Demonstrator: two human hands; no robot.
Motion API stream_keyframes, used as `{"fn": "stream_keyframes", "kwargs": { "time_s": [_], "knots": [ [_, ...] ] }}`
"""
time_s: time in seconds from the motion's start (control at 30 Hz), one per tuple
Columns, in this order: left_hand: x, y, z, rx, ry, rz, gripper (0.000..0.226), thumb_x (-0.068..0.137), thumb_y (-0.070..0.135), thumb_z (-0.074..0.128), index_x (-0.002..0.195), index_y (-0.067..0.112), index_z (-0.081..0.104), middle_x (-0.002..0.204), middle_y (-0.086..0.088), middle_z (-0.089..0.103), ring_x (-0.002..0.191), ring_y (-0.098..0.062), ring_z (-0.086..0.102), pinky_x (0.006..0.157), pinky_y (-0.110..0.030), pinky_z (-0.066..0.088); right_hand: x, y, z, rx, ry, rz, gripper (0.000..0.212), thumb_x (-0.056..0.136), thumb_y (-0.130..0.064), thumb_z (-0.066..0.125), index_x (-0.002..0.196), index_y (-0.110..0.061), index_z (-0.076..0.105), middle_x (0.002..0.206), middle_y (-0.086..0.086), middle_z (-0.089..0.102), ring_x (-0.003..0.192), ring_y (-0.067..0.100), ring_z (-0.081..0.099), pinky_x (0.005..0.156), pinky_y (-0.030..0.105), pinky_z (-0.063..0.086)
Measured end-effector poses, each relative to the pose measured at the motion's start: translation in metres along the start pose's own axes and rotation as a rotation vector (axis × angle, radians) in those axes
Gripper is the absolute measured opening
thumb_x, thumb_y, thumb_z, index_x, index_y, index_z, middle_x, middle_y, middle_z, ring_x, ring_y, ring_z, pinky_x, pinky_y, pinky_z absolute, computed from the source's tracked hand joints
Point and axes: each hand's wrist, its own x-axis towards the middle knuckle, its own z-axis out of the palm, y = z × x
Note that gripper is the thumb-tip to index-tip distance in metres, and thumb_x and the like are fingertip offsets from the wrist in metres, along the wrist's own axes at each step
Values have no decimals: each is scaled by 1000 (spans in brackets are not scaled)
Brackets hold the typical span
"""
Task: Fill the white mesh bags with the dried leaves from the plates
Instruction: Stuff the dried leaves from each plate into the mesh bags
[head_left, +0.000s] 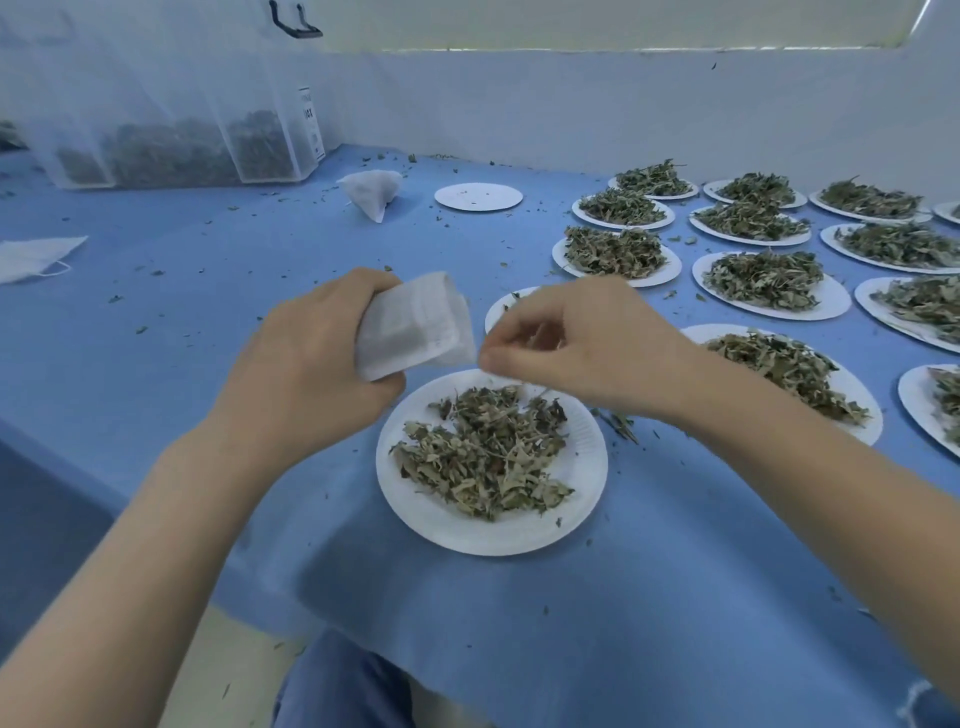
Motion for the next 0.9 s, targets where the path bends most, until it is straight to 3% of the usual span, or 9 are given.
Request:
{"fn": "stream_keyframes", "kwargs": {
  "time_s": [0.1,0.17,0.27,0.4,0.57,0.63,0.7,0.8,0.9],
  "knots": [
    [-3,-6,3,-6,-27,-49,47,67,12,70,110,23,54,88,12,52,79,-17,47,69,-30,36,1,1,11,-240,-237,72,40,84,-54,57,115,-31,65,95,-16,64,81,1,55,65,8,39],
    [-4,-6,6,-5,-44,-60,46,68,11,68,110,23,54,89,13,49,80,-15,44,69,-29,33,2,0,19,-321,-279,75,46,85,-53,55,122,-26,61,101,-9,64,86,7,53,70,19,44],
    [-4,-4,9,-27,-67,-56,40,70,12,64,108,21,55,88,13,49,82,-21,49,70,-32,37,3,0,27,-349,-251,58,34,88,-40,56,116,-24,66,97,-1,67,90,14,59,80,27,49],
    [-2,-5,14,-38,-39,-29,37,71,9,63,107,18,57,93,4,58,86,-27,54,71,-36,41,7,1,19,-330,-161,34,29,86,-39,63,113,-29,68,100,-7,68,90,8,58,71,18,38],
    [1,-7,24,-74,11,-36,37,71,5,64,106,14,59,94,-1,60,86,-26,54,73,-35,40,6,1,-6,-146,-37,11,19,79,-35,72,98,-31,73,85,-15,69,74,-6,59,73,11,43],
    [2,-8,28,-105,21,-61,37,71,5,63,106,16,59,94,0,60,85,-23,53,71,-32,38,5,1,-8,-90,-21,14,16,79,-30,72,95,-29,74,79,-17,67,64,-9,60,72,10,45],
    [4,-10,31,-122,40,-78,38,71,6,63,106,18,58,94,2,60,83,-21,52,69,-30,36,5,1,-8,-52,1,25,12,81,-26,71,93,-29,73,77,-18,67,56,-1,63,68,11,48],
    [6,-12,35,-167,68,-101,39,69,6,66,103,22,58,87,10,57,79,-13,50,66,-23,33,6,1,-9,-73,6,34,12,83,-24,70,94,-26,74,77,-16,67,59,-6,61,68,9,46],
    [3,-13,40,-312,92,-201,40,69,10,67,96,37,53,80,19,56,73,2,48,60,-7,33,6,0,-11,-123,-23,41,13,83,-24,70,95,-26,74,82,-12,71,61,-6,62,65,2,42]
  ]
}}
